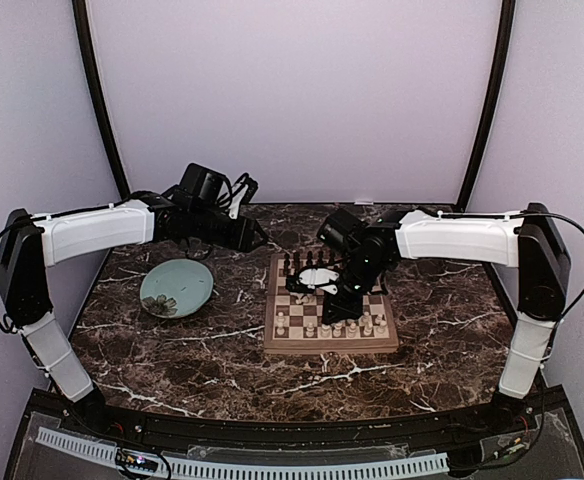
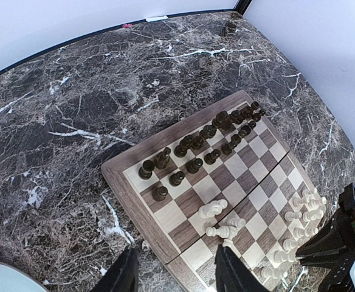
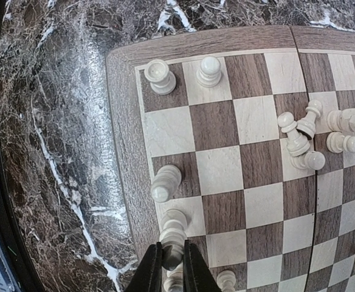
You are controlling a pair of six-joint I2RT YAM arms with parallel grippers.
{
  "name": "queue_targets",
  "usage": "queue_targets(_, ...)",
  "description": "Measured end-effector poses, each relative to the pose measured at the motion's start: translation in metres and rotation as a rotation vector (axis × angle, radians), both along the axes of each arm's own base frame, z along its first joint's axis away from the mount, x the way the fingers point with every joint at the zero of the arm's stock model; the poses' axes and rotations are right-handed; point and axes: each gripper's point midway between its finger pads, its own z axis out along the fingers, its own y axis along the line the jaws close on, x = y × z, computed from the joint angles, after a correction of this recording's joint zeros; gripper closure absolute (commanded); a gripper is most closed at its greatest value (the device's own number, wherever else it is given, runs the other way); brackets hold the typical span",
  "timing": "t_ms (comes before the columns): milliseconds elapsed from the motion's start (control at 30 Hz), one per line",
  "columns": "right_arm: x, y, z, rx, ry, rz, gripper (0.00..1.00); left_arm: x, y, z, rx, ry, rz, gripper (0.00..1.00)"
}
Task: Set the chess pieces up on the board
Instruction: Adjust the king at d1, then pick up the knight from the chessboard.
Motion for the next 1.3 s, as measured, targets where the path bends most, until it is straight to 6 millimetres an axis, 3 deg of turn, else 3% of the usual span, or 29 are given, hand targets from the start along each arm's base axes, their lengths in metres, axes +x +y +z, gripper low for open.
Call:
queue_targets(467, -0.001, 0.001, 0.002, 0.005, 0.008, -0.006, 0.69, 0.000, 0.000, 0.000, -0.001, 0.000, -0.001, 0.55)
queue_targets(733, 0.014, 0.002, 0.031, 0.079, 0.009, -0.036, 0.69, -0.005, -0.006, 0.000, -0.024, 0.018, -0.035, 0.60)
queue_targets(900, 0.046, -0.034, 0.066, 0.163, -0.044, -0.153, 0.69, -0.011, -0.019, -0.004, -0.036, 0.037, -0.086, 0.57)
queue_targets(1033, 0.066, -0.083, 0.090, 0.246, -0.095, -0.287, 0.67, -0.018, -0.041, -0.021, -0.009, 0.069, -0.140, 0.55)
queue_targets(1167, 0.076, -0.132, 0.090, 0.320, -0.111, -0.428, 0.66, -0.023, -0.070, -0.048, 0.034, 0.115, -0.187, 0.55)
queue_targets(1300, 0.070, -0.151, 0.074, 0.363, -0.101, -0.489, 0.65, -0.030, -0.084, -0.075, 0.090, 0.163, -0.197, 0.54)
